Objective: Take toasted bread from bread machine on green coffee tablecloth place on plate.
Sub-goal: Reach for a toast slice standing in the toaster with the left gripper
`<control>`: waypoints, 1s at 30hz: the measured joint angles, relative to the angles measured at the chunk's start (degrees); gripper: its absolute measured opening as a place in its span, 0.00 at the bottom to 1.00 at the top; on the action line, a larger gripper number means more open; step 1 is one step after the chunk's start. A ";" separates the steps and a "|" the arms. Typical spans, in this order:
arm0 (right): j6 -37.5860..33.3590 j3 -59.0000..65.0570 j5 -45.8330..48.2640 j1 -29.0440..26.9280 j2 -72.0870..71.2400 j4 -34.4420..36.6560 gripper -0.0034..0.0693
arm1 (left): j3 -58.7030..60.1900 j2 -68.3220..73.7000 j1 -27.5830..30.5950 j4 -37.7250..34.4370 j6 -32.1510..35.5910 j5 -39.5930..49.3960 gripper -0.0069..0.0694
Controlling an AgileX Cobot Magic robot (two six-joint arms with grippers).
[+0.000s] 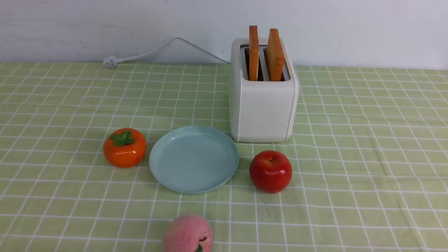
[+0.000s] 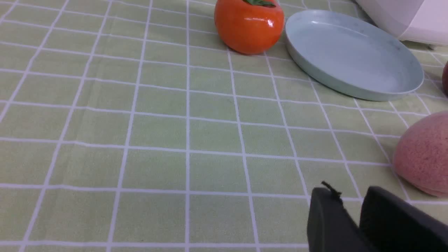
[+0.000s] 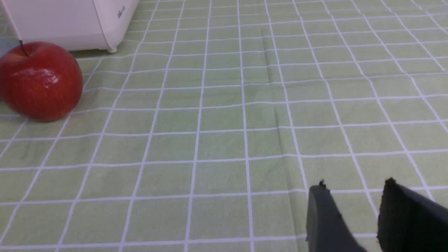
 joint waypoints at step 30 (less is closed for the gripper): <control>0.00 0.00 0.00 0.00 0.00 0.00 0.38 | 0.00 0.00 0.00 0.14 0.65 -1.68 0.28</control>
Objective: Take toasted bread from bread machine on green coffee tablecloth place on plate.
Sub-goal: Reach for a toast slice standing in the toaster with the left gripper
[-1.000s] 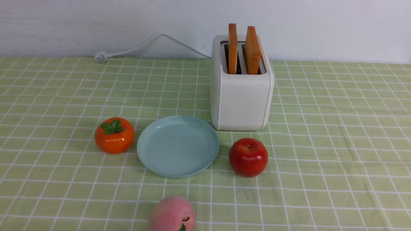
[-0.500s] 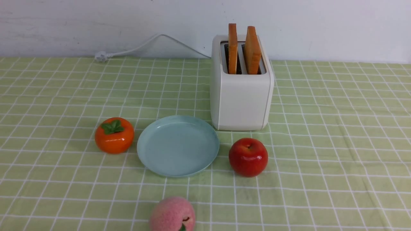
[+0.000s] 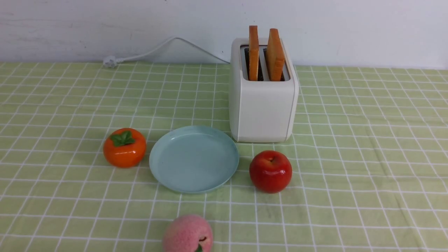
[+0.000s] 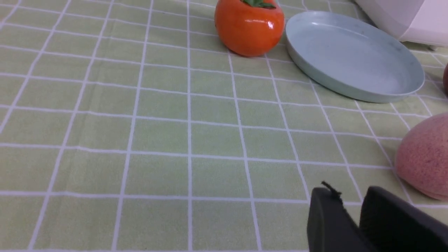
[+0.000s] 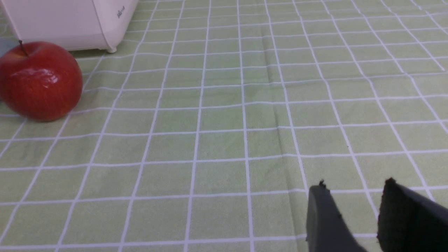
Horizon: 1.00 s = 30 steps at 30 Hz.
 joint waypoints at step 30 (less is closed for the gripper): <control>8.20 0.54 -11.86 0.00 -0.06 18.16 0.38 | -20.41 9.51 0.11 -36.50 18.97 -4.23 0.07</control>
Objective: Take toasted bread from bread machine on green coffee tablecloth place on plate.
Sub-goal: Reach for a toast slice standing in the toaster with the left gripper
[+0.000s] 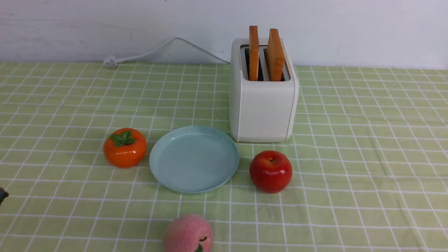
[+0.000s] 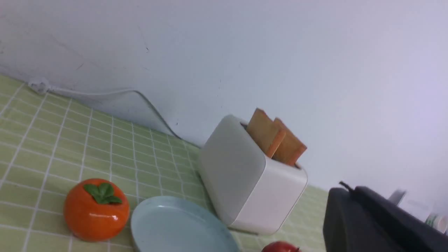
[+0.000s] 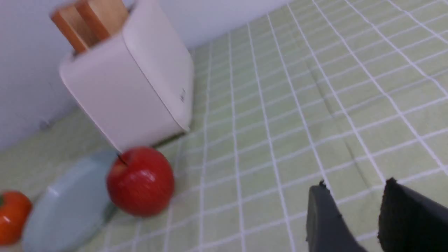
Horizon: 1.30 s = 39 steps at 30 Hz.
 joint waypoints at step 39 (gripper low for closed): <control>-57.28 -34.12 20.33 0.00 24.07 30.39 0.05 | -49.42 81.40 -31.76 -45.47 69.34 -20.69 0.14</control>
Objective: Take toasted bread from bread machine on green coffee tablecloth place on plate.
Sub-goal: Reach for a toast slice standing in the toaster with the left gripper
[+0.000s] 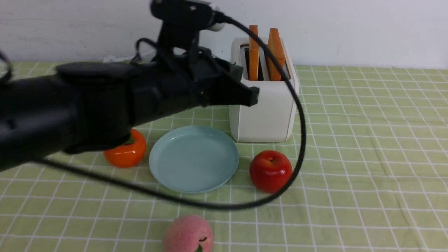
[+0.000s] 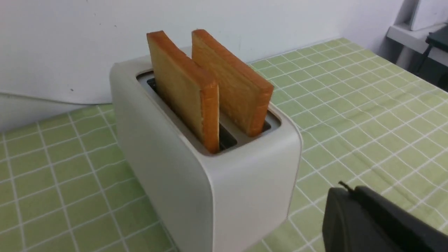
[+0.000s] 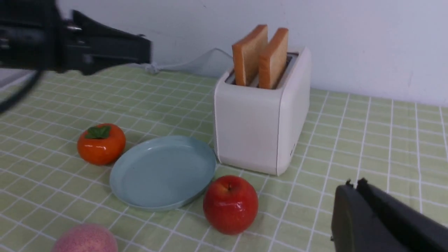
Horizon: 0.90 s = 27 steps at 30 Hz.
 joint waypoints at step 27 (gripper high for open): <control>-3.47 -0.14 2.11 0.00 0.00 2.23 0.07 | -32.69 29.65 1.96 -1.00 0.00 -9.80 0.58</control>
